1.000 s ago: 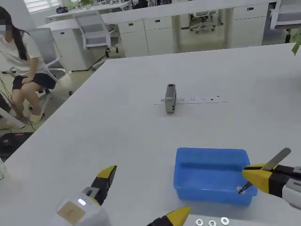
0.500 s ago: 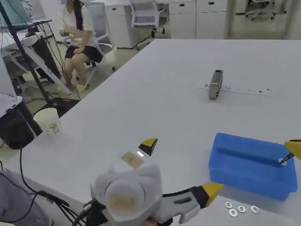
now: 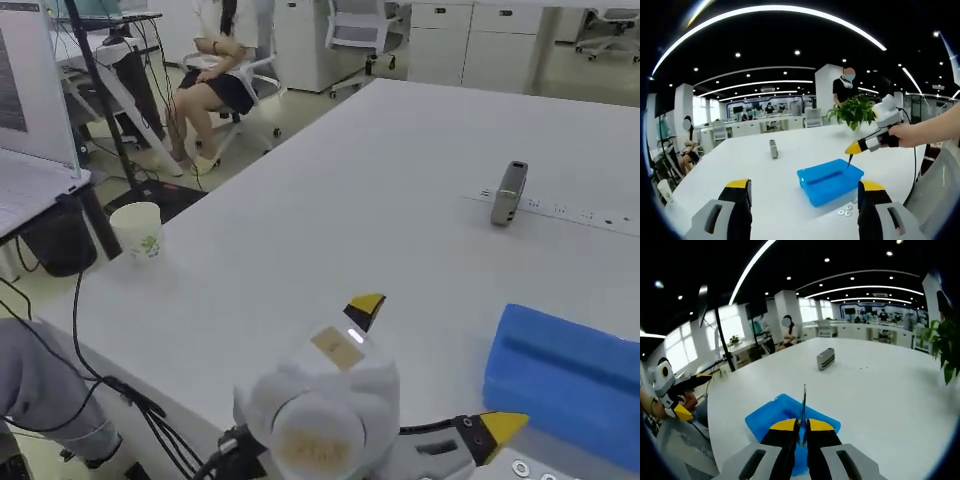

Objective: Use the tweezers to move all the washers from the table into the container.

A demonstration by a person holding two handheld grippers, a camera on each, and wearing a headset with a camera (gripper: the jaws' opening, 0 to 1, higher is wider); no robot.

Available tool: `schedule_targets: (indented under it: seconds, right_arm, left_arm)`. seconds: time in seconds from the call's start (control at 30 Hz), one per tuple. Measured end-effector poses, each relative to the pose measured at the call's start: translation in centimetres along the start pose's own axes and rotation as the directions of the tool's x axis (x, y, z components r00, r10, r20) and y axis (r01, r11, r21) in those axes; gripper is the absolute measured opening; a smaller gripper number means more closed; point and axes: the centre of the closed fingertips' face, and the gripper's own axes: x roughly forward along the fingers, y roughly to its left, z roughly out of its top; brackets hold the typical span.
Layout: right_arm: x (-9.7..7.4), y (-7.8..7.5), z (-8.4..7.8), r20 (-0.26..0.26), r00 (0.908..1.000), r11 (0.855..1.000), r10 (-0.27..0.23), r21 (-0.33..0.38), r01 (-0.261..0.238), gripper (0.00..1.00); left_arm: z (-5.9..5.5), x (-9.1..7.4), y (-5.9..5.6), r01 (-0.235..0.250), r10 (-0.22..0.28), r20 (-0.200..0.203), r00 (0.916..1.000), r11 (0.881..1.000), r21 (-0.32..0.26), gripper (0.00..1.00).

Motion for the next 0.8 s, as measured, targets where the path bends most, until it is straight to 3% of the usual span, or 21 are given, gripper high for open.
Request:
schedule_targets:
  seconds: [0.17,0.27,0.37,0.53,0.6,0.7,0.8]
  right_arm:
    - [1.1,0.1,-1.4,-0.046,0.9988,1.0,-0.017,-0.026,0.016,0.03]
    - [1.5,0.1,-2.1,-0.055,0.9979,0.999,-0.035,-0.025,0.033,0.03]
    - [1.8,-0.1,-2.6,-0.06,0.9964,0.998,-0.061,-0.01,0.06,0.03]
    - [2.1,-0.1,-2.9,-0.062,0.9926,0.994,-0.105,-0.009,0.104,0.03]
    - [2.2,-0.1,-2.9,-0.055,0.9909,0.992,-0.123,-0.003,0.123,0.03]
    - [2.3,-0.3,-3.1,-0.055,0.9859,0.987,-0.158,-0.009,0.158,0.03]
    - [2.2,-0.5,-3.4,-0.062,0.9803,0.982,-0.187,-0.001,0.188,0.03]
  left_arm:
    - [-0.2,0.0,-0.1,0.006,-0.006,-0.011,0.9999,1.0,0.005,0.89]
    - [0.2,0.0,-0.1,0.01,-0.01,0.013,0.9999,1.0,0.005,0.91]
    - [-0.1,0.0,-0.2,0.019,-0.019,0.0,0.9998,1.0,0.0,0.91]
    - [-0.5,-0.1,-0.2,0.016,-0.015,-0.03,0.9994,0.999,0.039,0.94]
    - [-0.4,-0.1,-0.6,0.037,-0.036,-0.026,0.999,0.999,0.039,0.96]
    - [-1.1,-0.2,-1.1,0.076,-0.071,-0.073,0.9948,0.995,0.059,0.95]
    - [-0.8,-0.2,-1.8,0.118,-0.115,-0.055,0.9918,0.991,0.055,0.94]
